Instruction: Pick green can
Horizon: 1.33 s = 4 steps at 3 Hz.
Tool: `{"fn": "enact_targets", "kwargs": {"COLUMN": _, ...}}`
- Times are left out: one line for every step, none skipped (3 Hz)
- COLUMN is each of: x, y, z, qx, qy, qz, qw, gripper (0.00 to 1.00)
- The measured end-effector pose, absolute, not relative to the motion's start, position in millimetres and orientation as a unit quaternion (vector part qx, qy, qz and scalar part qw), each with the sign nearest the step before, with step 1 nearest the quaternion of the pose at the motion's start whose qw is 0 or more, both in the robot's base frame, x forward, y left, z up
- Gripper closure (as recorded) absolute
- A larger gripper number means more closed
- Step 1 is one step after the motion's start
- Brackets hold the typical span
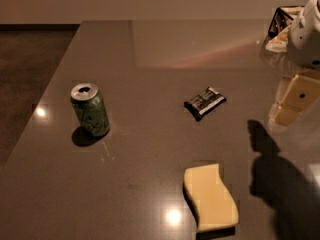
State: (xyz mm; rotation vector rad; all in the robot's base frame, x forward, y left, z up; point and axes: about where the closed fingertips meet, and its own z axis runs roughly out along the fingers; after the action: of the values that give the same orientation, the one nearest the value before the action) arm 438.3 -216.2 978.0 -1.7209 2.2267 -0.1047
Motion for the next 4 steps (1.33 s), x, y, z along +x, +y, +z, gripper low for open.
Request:
{"fn": "enact_targets", "kwargs": {"x": 438.3, "y": -216.1, "z": 978.1, "qx": -0.603, "qy": 0.78, "qz": -0.037, "qw": 0.162, "gripper": 0.0}}
{"fn": "enact_targets", "kwargs": {"x": 445.2, "y": -202.1, "z": 976.1, "qx": -0.61, "qy": 0.773, "qz": -0.025, "qw": 0.171, "gripper": 0.0}}
{"fn": "enact_targets", "kwargs": {"x": 453.8, "y": -180.5, "z": 970.3, "qx": -0.621, "qy": 0.762, "qz": 0.002, "qw": 0.184, "gripper": 0.0}}
{"fn": "enact_targets", "kwargs": {"x": 461.7, "y": -148.3, "z": 960.6, "qx": -0.636, "qy": 0.744, "qz": 0.038, "qw": 0.199, "gripper": 0.0}}
